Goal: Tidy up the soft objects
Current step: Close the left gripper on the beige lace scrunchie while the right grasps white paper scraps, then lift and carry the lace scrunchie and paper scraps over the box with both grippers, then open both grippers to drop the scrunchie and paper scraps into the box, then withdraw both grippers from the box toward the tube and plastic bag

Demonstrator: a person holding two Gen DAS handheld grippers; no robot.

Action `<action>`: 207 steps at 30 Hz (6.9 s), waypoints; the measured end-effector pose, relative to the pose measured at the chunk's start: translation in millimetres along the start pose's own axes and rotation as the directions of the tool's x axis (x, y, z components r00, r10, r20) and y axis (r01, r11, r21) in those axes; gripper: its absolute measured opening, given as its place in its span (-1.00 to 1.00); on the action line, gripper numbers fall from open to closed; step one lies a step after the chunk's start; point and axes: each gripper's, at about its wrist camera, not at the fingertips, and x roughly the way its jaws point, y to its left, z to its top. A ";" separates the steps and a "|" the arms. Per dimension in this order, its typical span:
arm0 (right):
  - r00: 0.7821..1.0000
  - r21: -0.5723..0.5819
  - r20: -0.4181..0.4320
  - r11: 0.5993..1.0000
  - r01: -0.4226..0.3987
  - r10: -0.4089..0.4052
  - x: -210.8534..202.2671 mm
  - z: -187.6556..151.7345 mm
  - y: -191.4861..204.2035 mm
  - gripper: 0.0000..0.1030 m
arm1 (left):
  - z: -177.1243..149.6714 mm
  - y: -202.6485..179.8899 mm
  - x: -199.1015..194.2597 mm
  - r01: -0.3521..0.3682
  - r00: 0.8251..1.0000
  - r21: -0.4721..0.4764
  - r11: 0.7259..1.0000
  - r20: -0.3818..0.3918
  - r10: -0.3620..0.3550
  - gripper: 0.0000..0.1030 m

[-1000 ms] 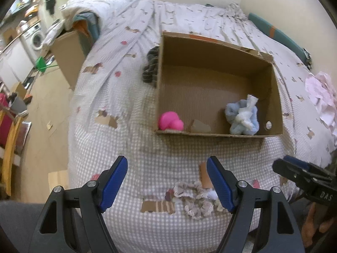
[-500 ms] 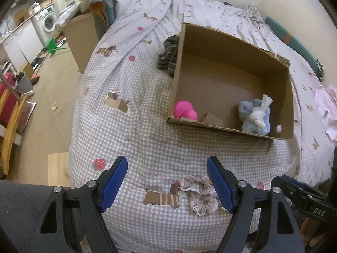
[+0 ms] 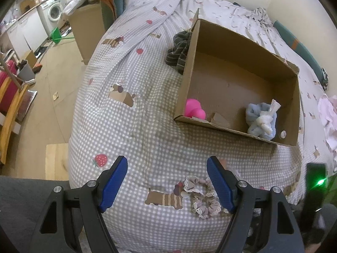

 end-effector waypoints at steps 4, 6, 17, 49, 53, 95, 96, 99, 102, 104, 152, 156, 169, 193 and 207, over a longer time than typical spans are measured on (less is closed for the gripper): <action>0.997 -0.080 -0.025 0.995 0.066 -0.068 17.2 0.3 18.9 0.11 | -0.1 -0.9 4.0 0.005 1.000 -0.003 1.000 -0.014 -0.005 0.46; 0.995 -0.121 -0.024 0.989 0.091 -0.095 20.3 -0.5 26.1 -0.35 | 0.0 -1.2 5.1 0.008 1.000 -0.003 1.000 -0.019 -0.008 0.46; 0.994 -0.107 0.100 0.992 0.063 -0.052 -21.5 -13.0 17.3 -0.49 | -19.8 -21.6 47.9 0.081 0.976 0.023 0.996 -0.204 -0.075 0.46; 0.982 -0.021 0.183 0.998 0.054 -0.049 -60.7 -11.0 -22.6 -0.49 | -19.6 31.1 73.5 -0.078 0.969 0.001 0.997 -0.233 0.076 -0.74; 0.979 -0.020 0.200 0.999 0.049 -0.045 -65.7 -12.1 -22.8 -0.49 | -12.3 26.1 41.4 -0.033 0.992 0.035 0.999 -0.118 0.037 -0.74; 0.853 -0.154 0.510 0.987 -0.036 0.111 -184.8 80.7 27.4 -0.49 | 104.7 -62.8 -42.3 0.059 0.975 0.184 0.981 0.199 -0.096 -0.74; 0.854 -0.150 0.508 0.988 -0.036 0.108 -179.1 84.5 23.5 -0.49 | 105.7 -63.0 -39.0 0.055 0.975 0.188 0.981 0.200 -0.093 -0.74; 0.861 -0.125 0.497 0.991 -0.051 0.107 -155.7 91.5 10.2 -0.49 | 105.9 -68.3 -20.7 0.037 0.976 0.212 0.977 0.204 -0.081 -0.74; 0.883 -0.088 0.460 0.994 -0.060 0.094 -128.9 94.8 -4.5 -0.49 | 101.5 -70.8 3.5 0.038 0.981 0.232 0.972 0.178 -0.080 -0.74; 0.898 -0.076 0.435 0.996 -0.036 0.066 -116.3 98.6 -8.9 -0.49 | 99.3 -72.7 18.8 0.037 0.986 0.234 0.972 0.151 -0.074 -0.74; 0.934 -0.073 0.351 0.996 -0.042 0.065 -75.5 120.1 -11.7 -0.29 | 97.9 -69.6 50.9 0.054 0.993 0.193 0.980 0.090 -0.072 -0.25; 0.922 -0.050 0.379 0.997 -0.061 0.076 -80.2 119.6 -14.3 0.44 | 98.1 -72.3 45.9 0.064 0.991 0.204 0.977 0.104 -0.087 0.18; 0.919 -0.048 0.388 0.997 -0.060 0.074 -84.0 120.6 -12.2 0.46 | 97.7 -75.3 40.7 0.052 0.989 0.215 0.975 0.123 -0.079 0.27; 0.922 -0.049 0.384 0.998 -0.035 0.051 -103.8 81.0 -10.8 0.46 | 72.7 -50.9 3.9 0.060 0.986 0.167 0.984 0.144 -0.085 0.27; 0.967 -0.008 0.252 0.999 -0.040 0.040 -75.0 41.9 -16.9 0.46 | 32.0 -28.2 -0.1 0.057 0.995 0.075 0.996 0.075 -0.062 0.27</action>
